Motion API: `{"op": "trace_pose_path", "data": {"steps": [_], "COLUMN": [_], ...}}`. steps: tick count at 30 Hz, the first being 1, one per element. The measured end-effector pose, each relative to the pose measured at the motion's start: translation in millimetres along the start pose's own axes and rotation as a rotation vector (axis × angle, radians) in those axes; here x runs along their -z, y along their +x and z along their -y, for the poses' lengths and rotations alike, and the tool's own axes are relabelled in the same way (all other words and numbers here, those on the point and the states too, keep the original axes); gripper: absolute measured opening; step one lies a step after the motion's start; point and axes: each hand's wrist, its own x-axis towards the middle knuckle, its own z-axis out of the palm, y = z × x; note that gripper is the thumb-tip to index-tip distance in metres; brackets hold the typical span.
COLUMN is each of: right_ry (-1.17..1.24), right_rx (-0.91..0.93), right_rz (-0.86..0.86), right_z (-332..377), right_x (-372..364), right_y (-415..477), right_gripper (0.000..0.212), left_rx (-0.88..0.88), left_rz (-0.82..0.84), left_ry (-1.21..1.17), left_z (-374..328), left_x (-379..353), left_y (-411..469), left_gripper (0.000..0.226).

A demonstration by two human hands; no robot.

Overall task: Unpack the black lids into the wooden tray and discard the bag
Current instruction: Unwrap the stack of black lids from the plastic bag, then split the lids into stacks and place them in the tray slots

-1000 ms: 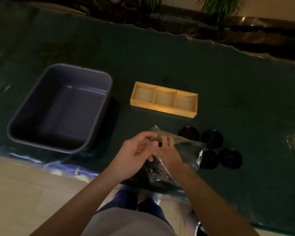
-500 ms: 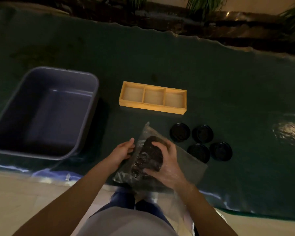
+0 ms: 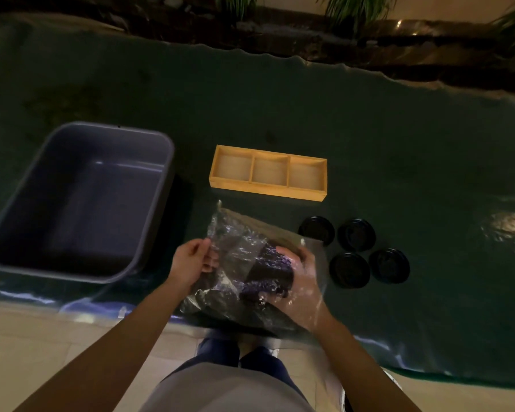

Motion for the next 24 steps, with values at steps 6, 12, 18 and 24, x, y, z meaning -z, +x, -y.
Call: {"op": "trace_pose_path", "data": {"steps": [6,12,18,24], "right_ry": [0.028,-0.05,-0.046,0.005], "right_rx": [-0.052,-0.093,-0.154,-0.186], "right_rz": [0.061,0.017,-0.122,-0.371], "right_z": [-13,-22,-24,-6], "right_x": [4,18,48,83], "right_y": [6,4,0,8], "right_gripper": [0.097,0.096,0.101,0.098], "left_rx": [-0.045,0.0,0.003,-0.015], "left_rz": [-0.125,-0.2,-0.259,-0.312], "left_ry": [0.088,0.075,0.118,0.225], "left_z": [17,31,32,27], "left_x": [33,44,45,42], "left_y": [16,24,27,33], "left_gripper": [0.029,0.032,0.034,0.034]}}
